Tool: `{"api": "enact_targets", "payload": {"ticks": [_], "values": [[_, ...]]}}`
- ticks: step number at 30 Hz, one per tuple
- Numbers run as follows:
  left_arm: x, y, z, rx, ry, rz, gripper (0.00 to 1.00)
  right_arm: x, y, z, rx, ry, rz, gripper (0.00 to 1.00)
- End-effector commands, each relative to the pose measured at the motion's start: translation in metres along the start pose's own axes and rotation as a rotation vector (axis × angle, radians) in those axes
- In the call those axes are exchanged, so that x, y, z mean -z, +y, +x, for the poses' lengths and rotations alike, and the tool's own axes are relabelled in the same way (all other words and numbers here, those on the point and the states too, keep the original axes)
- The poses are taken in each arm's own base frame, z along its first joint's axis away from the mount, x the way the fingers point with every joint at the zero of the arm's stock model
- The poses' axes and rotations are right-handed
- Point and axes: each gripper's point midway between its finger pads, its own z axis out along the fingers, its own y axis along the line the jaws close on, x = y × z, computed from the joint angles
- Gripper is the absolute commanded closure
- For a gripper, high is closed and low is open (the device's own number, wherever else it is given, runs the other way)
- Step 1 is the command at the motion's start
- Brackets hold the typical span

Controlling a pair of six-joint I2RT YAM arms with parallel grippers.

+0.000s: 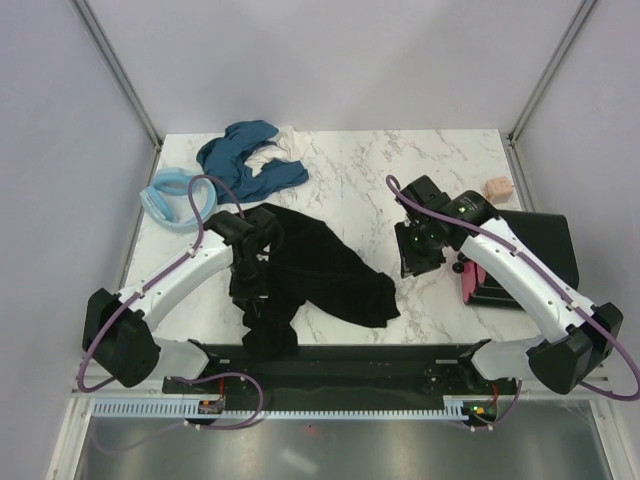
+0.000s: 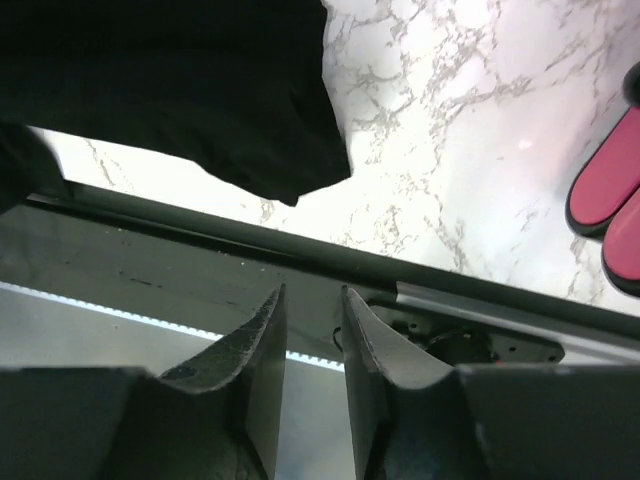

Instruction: Fold and stack the t-shirts

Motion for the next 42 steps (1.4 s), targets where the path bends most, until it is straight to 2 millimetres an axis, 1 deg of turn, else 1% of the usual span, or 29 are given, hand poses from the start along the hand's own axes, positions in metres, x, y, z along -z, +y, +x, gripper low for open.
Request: {"api": "enact_targets", "payload": {"ticks": [1, 3, 6, 8, 10, 12, 14, 16, 17, 18, 19, 20, 22, 23, 25, 26, 27, 28, 29, 31, 32, 34, 35, 36, 37, 38, 40, 41, 42], "values": [[0.005, 0.015, 0.006, 0.076, -0.029, -0.059, 0.59, 0.024, 0.001, 0.007, -0.036, -0.031, -0.011, 0.62], [0.019, 0.012, 0.004, 0.112, -0.112, -0.001, 0.49, 0.042, 0.005, 0.001, -0.035, -0.092, -0.042, 0.62], [0.04, 0.009, -0.002, 0.148, -0.207, 0.067, 0.44, 0.059, -0.002, -0.014, -0.033, -0.191, -0.014, 0.61], [0.053, 0.009, -0.003, 0.158, -0.236, 0.088, 0.42, 0.063, -0.002, -0.027, -0.015, -0.231, -0.002, 0.6], [0.058, 0.011, 0.0, 0.149, -0.238, 0.087, 0.42, 0.056, -0.003, -0.039, 0.014, -0.242, 0.027, 0.6], [0.051, 0.008, 0.014, 0.092, -0.15, 0.104, 0.39, 0.04, -0.002, -0.052, 0.034, -0.211, 0.072, 0.61], [0.04, 0.016, 0.033, 0.087, -0.07, 0.069, 0.4, 0.023, 0.002, -0.069, 0.059, -0.203, 0.092, 0.61], [0.043, 0.025, 0.036, 0.113, -0.137, 0.067, 0.4, 0.005, 0.008, -0.086, 0.067, -0.224, 0.071, 0.61], [0.046, 0.029, 0.03, 0.143, -0.193, 0.056, 0.39, -0.011, 0.003, -0.094, 0.063, -0.202, 0.074, 0.61], [0.05, 0.03, 0.023, 0.159, -0.249, 0.06, 0.39, -0.022, 0.01, -0.111, 0.058, -0.238, 0.026, 0.61], [0.054, 0.031, 0.017, 0.172, -0.292, 0.07, 0.39, -0.034, 0.017, -0.113, 0.054, -0.214, -0.035, 0.6], [0.055, 0.03, 0.012, 0.192, -0.307, 0.067, 0.39, -0.056, 0.016, -0.119, 0.036, -0.172, -0.059, 0.6], [0.058, 0.024, 0.0, 0.213, -0.314, 0.065, 0.39, -0.071, 0.03, -0.142, 0.051, -0.205, -0.116, 0.59], [0.059, 0.022, -0.005, 0.218, -0.317, 0.067, 0.39, -0.092, 0.039, -0.143, 0.068, -0.154, -0.158, 0.59], [0.065, 0.018, -0.018, 0.228, -0.365, 0.079, 0.39, -0.108, 0.051, -0.155, 0.104, -0.146, -0.207, 0.59], [0.069, 0.019, -0.025, 0.23, -0.404, 0.076, 0.39, -0.119, 0.062, -0.163, 0.118, -0.128, -0.256, 0.59], [0.072, 0.017, -0.031, 0.229, -0.431, 0.083, 0.39, -0.123, 0.071, -0.172, 0.136, -0.142, -0.295, 0.59], [0.081, 0.013, -0.042, 0.232, -0.486, 0.111, 0.39, -0.119, 0.079, -0.185, 0.156, -0.174, -0.323, 0.59], [0.086, 0.011, -0.046, 0.232, -0.512, 0.125, 0.39, -0.134, 0.082, -0.189, 0.157, -0.159, -0.332, 0.58], [0.102, 0.003, -0.054, 0.235, -0.564, 0.177, 0.39, -0.135, 0.097, -0.209, 0.175, -0.2, -0.394, 0.56], [0.109, -0.004, -0.06, 0.232, -0.595, 0.218, 0.39, -0.154, 0.101, -0.21, 0.176, -0.173, -0.412, 0.57], [0.12, -0.008, -0.063, 0.229, -0.635, 0.26, 0.39, -0.16, 0.116, -0.224, 0.186, -0.206, -0.483, 0.57], [0.122, -0.01, -0.064, 0.223, -0.639, 0.268, 0.39, -0.171, 0.119, -0.226, 0.174, -0.2, -0.494, 0.58], [0.123, -0.011, -0.066, 0.224, -0.64, 0.266, 0.39, -0.173, 0.123, -0.234, 0.178, -0.23, -0.514, 0.57], [0.125, -0.011, -0.067, 0.222, -0.644, 0.266, 0.39, -0.175, 0.127, -0.236, 0.176, -0.233, -0.534, 0.57], [0.126, -0.012, -0.068, 0.217, -0.642, 0.267, 0.39, -0.187, 0.127, -0.235, 0.161, -0.215, -0.538, 0.57], [0.124, -0.013, -0.07, 0.214, -0.634, 0.26, 0.39, -0.199, 0.131, -0.232, 0.157, -0.189, -0.566, 0.57], [0.124, -0.014, -0.07, 0.216, -0.63, 0.26, 0.39, -0.213, 0.131, -0.226, 0.149, -0.161, -0.569, 0.57], [0.124, -0.015, -0.072, 0.216, -0.63, 0.261, 0.39, -0.218, 0.13, -0.225, 0.147, -0.157, -0.573, 0.56]]}}
